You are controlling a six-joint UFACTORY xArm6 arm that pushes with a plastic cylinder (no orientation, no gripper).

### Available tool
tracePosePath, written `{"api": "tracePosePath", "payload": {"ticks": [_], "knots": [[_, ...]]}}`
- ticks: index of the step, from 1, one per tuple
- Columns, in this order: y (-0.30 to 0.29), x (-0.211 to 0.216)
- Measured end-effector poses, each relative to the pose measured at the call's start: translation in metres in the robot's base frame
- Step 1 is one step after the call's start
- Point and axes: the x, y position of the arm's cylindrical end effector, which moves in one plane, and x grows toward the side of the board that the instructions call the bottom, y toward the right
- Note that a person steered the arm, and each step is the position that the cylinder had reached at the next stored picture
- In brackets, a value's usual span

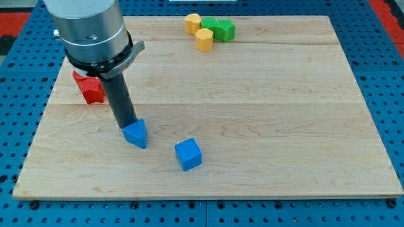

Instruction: Push the blue blocks to the bottom center

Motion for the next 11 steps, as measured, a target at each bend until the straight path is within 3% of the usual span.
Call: {"api": "tracePosePath", "payload": {"ticks": [3, 6, 7, 11], "knots": [[0.065, 0.002], [-0.015, 0.011], [-0.015, 0.011], [0.061, 0.031]]}}
